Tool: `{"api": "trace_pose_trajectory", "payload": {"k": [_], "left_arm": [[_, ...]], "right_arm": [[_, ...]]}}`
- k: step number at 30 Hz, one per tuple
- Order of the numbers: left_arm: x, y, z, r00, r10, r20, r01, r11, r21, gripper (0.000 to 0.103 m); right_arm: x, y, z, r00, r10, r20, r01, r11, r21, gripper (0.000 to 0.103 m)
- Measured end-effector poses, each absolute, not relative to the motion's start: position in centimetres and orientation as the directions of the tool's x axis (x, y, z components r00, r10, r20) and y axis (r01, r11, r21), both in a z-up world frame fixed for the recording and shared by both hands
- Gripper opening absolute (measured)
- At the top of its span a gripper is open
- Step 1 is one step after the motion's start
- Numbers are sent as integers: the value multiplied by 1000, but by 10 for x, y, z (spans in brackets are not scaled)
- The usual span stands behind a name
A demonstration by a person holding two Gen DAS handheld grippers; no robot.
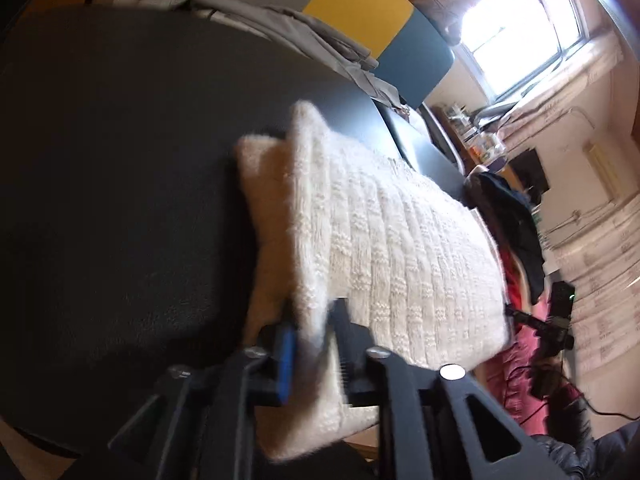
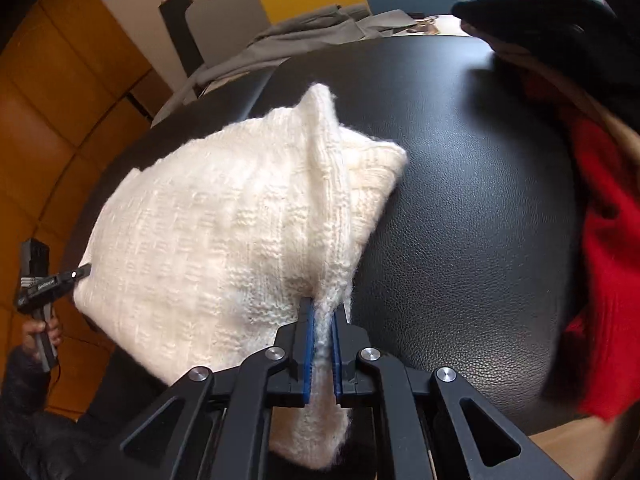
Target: Fold clothes
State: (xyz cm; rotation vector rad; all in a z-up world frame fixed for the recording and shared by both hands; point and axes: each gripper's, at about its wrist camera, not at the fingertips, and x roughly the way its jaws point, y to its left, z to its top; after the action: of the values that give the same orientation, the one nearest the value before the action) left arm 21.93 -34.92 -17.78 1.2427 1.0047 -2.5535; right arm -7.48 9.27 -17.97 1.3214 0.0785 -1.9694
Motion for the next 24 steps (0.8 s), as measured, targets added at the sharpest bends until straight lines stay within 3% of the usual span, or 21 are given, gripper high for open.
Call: {"api": "trace_pose_trajectory", "payload": {"k": [2,4,6,8,18,20,24], "left_arm": [[217,-343,-157,-630,34,-776,429,-817,-384,24],[211,-333,-138,-650,-16,-760,423,-838,-344,24],[198,-317,-124,-686,32,-727,356,-856,-374,27],[176,-291,-115,-697,101,-710,261,-887,-382,27],[46,-100,-123,-544,355,-760,-269,-932,-242,27],[29,-78,-129,-511,395,-763,-325,-911,-253,27],[-2,-59,-149,-444,412,-796,-339,-899,-277,27]], "right_arm": [[-76,97,-178,-186,-561,-806,602,-714,358,13],[-76,104,-177,-174,-593,-786,595,-699,396,16],[-76,113,-170,-144,-669,-729,583,-652,484,28],[-74,122,-163,-125,-729,-673,591,-599,539,54],[-53,135,-177,136,-840,-526,582,-362,728,57],[-53,132,-182,189,-829,-526,576,-340,743,65],[-57,120,-199,364,-790,-494,530,-260,807,68]]}}
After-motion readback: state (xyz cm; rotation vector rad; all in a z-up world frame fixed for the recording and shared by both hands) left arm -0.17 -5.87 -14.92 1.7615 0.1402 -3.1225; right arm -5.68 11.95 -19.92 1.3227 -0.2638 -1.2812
